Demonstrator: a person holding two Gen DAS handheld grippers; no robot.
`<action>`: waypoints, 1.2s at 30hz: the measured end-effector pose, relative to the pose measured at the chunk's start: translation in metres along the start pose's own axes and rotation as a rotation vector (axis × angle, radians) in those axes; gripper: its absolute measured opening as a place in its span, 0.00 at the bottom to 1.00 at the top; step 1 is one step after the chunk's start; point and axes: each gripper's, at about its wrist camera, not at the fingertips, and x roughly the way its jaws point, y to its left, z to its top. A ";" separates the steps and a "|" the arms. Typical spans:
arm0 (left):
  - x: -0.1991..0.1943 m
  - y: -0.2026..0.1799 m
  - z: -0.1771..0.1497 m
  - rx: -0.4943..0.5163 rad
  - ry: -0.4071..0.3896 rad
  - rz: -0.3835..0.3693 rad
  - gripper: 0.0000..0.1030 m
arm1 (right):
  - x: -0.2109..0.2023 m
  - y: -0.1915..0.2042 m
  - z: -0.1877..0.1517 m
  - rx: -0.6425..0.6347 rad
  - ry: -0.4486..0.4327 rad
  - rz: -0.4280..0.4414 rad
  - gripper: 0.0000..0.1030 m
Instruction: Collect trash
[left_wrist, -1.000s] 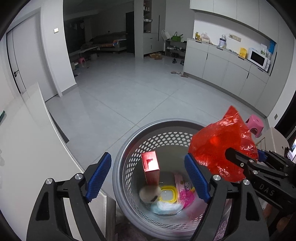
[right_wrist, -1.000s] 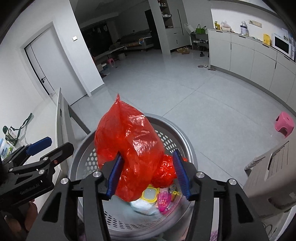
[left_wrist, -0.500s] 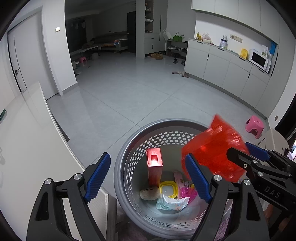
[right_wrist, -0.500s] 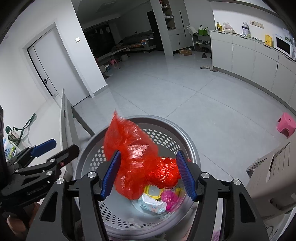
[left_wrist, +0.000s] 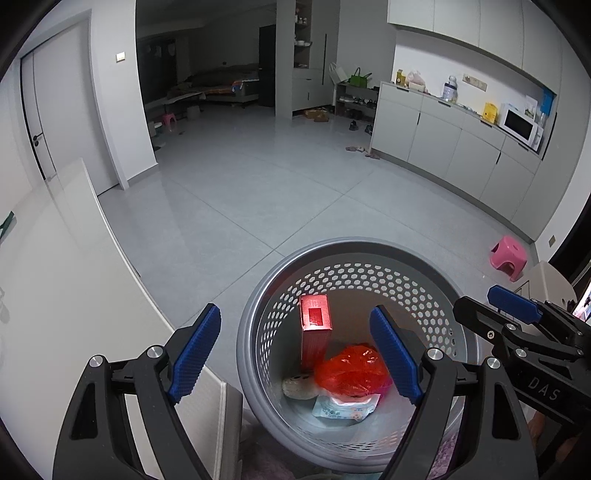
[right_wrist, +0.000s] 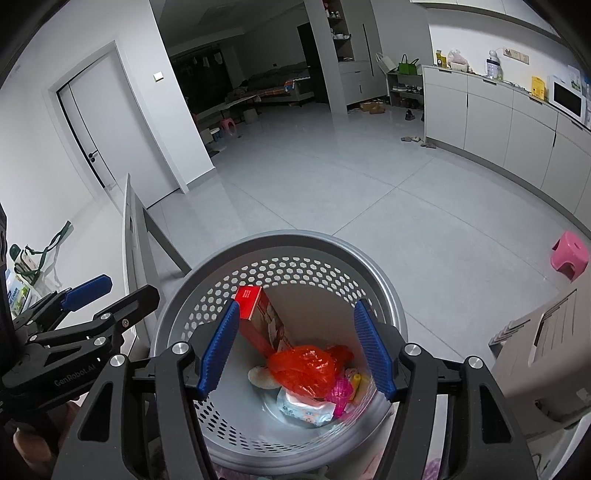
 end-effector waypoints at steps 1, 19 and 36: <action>-0.001 0.000 -0.001 -0.001 -0.001 0.000 0.82 | 0.000 0.000 0.000 -0.001 0.000 -0.002 0.60; -0.005 0.004 0.000 -0.013 -0.007 0.013 0.94 | -0.001 0.002 -0.002 -0.002 0.001 -0.012 0.60; -0.001 0.000 -0.002 -0.001 0.014 0.031 0.94 | -0.001 0.001 -0.005 -0.003 0.004 -0.010 0.60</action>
